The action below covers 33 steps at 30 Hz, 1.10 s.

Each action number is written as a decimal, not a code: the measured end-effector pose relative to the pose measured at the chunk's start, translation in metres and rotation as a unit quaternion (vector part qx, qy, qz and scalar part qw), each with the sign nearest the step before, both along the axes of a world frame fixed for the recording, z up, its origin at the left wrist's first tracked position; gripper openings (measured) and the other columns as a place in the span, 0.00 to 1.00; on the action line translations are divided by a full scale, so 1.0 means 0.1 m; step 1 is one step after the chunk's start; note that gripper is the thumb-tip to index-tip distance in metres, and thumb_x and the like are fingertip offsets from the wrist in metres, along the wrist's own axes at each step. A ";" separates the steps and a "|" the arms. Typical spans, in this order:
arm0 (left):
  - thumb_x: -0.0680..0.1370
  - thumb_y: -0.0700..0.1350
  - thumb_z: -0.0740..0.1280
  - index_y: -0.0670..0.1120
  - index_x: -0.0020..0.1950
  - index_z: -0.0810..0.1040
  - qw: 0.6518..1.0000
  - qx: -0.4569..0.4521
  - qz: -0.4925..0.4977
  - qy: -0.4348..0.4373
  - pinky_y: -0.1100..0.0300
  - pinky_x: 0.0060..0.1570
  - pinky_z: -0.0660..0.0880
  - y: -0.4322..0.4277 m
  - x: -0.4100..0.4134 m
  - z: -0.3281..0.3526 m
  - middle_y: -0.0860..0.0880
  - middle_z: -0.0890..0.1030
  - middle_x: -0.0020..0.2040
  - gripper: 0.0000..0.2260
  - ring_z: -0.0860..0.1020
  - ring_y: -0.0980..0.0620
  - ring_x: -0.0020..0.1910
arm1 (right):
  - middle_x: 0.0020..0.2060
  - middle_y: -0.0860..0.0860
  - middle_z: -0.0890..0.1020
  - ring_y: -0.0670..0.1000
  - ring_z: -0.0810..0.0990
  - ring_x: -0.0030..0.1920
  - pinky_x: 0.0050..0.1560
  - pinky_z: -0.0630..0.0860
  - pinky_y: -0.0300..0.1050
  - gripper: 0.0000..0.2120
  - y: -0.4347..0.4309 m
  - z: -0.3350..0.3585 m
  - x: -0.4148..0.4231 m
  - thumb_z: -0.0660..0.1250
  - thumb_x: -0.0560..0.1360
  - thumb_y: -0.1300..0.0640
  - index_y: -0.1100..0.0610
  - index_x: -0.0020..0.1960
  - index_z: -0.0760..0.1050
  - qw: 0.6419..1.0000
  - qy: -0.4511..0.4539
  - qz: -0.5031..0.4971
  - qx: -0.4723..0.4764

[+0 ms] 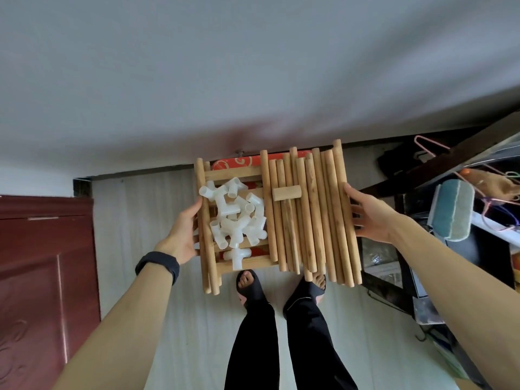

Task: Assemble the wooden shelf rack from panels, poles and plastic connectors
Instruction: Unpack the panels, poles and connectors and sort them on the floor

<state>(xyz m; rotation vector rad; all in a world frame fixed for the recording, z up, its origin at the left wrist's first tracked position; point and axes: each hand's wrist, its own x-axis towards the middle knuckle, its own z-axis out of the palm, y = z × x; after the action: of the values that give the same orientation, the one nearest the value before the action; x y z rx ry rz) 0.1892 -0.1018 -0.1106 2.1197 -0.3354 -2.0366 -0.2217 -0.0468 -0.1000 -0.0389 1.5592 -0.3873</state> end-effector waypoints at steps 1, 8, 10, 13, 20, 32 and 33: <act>0.69 0.73 0.67 0.57 0.55 0.86 1.000 0.001 0.000 0.000 0.34 0.59 0.73 0.01 0.00 0.02 0.49 0.86 0.54 0.26 0.79 0.40 0.59 | 0.62 0.54 0.80 0.60 0.78 0.62 0.63 0.76 0.63 0.30 0.02 0.01 0.00 0.72 0.70 0.33 0.52 0.64 0.77 1.000 -0.003 -0.009 0.000; 0.70 0.72 0.67 0.54 0.54 0.86 1.000 -0.005 -0.022 -0.012 0.35 0.52 0.75 -0.08 -0.01 0.46 0.48 0.86 0.55 0.26 0.79 0.39 0.59 | 0.60 0.54 0.82 0.60 0.80 0.60 0.56 0.79 0.61 0.29 0.18 0.31 0.06 0.70 0.72 0.34 0.54 0.62 0.78 0.999 0.014 -0.046 -0.013; 0.70 0.72 0.67 0.53 0.56 0.85 0.999 -0.010 -0.034 -0.017 0.34 0.55 0.74 -0.12 -0.06 0.72 0.47 0.84 0.57 0.27 0.79 0.39 0.59 | 0.60 0.54 0.82 0.60 0.80 0.60 0.60 0.78 0.63 0.30 0.27 0.54 0.06 0.70 0.70 0.32 0.53 0.61 0.78 0.998 0.027 -0.054 -0.023; 0.67 0.73 0.70 0.51 0.57 0.85 0.998 -0.015 -0.065 -0.008 0.34 0.56 0.74 -0.19 -0.16 1.24 0.45 0.83 0.58 0.31 0.79 0.38 0.59 | 0.62 0.54 0.80 0.61 0.79 0.62 0.65 0.75 0.67 0.38 0.47 1.02 0.00 0.71 0.66 0.29 0.54 0.65 0.76 0.996 0.040 -0.076 -0.033; 0.64 0.71 0.73 0.50 0.47 0.88 0.976 -0.059 -0.205 0.038 0.42 0.51 0.77 -0.38 -0.79 2.68 0.43 0.87 0.48 0.27 0.82 0.39 0.52 | 0.58 0.54 0.79 0.59 0.79 0.57 0.60 0.77 0.67 0.41 1.29 2.53 -0.20 0.72 0.64 0.29 0.54 0.67 0.71 0.975 0.098 -0.194 -0.052; 0.70 0.72 0.68 0.49 0.36 0.87 0.806 -0.163 -0.556 0.122 0.53 0.33 0.79 0.52 -3.23 4.58 0.46 0.84 0.35 0.26 0.83 0.46 0.31 | 0.52 0.53 0.86 0.59 0.86 0.50 0.47 0.84 0.59 0.46 3.86 4.31 -0.58 0.67 0.58 0.17 0.50 0.61 0.79 0.867 0.236 -0.429 -0.094; 0.71 0.72 0.67 0.49 0.36 0.87 0.785 -0.179 -0.580 0.123 0.54 0.32 0.80 0.71 -3.48 4.70 0.47 0.85 0.36 0.27 0.84 0.46 0.33 | 0.48 0.53 0.87 0.58 0.87 0.46 0.44 0.84 0.57 0.45 4.10 4.39 -0.60 0.67 0.58 0.17 0.51 0.58 0.80 0.852 0.244 -0.454 -0.093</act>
<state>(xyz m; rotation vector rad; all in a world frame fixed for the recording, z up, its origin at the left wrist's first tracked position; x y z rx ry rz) -0.1588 -0.0305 0.3592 1.4093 -2.1932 -2.3544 -0.2816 0.3632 0.3389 0.5084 1.9686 -1.3616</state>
